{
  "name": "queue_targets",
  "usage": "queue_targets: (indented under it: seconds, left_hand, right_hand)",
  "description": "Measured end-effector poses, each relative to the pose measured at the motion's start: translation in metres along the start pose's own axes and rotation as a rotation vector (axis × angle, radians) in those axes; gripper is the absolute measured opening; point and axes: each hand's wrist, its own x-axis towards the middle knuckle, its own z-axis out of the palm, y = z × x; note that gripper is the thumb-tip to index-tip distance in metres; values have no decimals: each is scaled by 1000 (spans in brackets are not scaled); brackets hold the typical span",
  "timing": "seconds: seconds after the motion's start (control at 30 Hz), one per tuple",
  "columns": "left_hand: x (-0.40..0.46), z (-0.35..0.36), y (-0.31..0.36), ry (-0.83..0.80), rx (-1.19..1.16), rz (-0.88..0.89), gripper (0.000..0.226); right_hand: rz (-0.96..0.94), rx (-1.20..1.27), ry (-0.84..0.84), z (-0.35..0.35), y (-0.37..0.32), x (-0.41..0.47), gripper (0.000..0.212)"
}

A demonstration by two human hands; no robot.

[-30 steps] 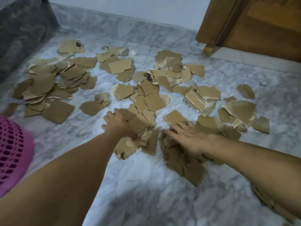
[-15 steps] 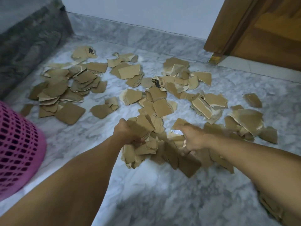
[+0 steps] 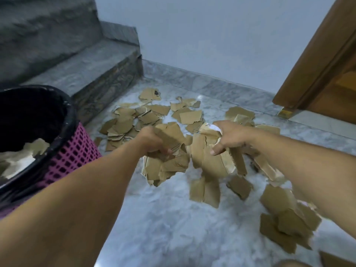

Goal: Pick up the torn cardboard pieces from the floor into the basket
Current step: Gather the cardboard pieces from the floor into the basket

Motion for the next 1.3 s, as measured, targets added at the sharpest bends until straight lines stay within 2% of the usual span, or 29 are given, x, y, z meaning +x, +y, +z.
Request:
queue_targets:
  seconds: [0.1, 0.2, 0.37, 0.47, 0.57, 0.8, 1.03, 1.13, 1.23, 1.3]
  left_hand:
    - [-32, -46, 25, 53, -20, 14, 41]
    - [-65, -95, 44, 140, -40, 39, 39]
    - [-120, -169, 62, 297, -90, 52, 52]
    - [-149, -215, 55, 448, -99, 34, 51]
    - [-167, -256, 31, 557, -81, -27, 69]
    - [-183, -305, -57, 724, -100, -209, 62]
    - [-153, -322, -129, 827, -83, -297, 75]
    - [-149, -318, -140, 815, -41, -248, 79]
    - [-146, -316, -151, 782, 41, -232, 82]
    - [-151, -311, -152, 772, 82, -247, 79]
  right_hand:
    - [-78, -52, 37, -38, -49, 2, 89]
    - [-186, -80, 71, -74, -109, 2, 65]
    - [-322, -23, 100, -110, -203, -16, 57]
    - [-396, -9, 106, -113, -261, -24, 60]
    - [-431, 40, 111, -103, -313, -25, 75]
    - [-404, 149, 59, -26, -409, -26, 81]
    - [-360, 281, 55, 50, -447, 15, 74]
    - [-390, 268, 23, 67, -445, 32, 55]
    - [-415, 254, 72, 77, -435, 40, 58]
    - [-427, 309, 113, 78, -428, 43, 50]
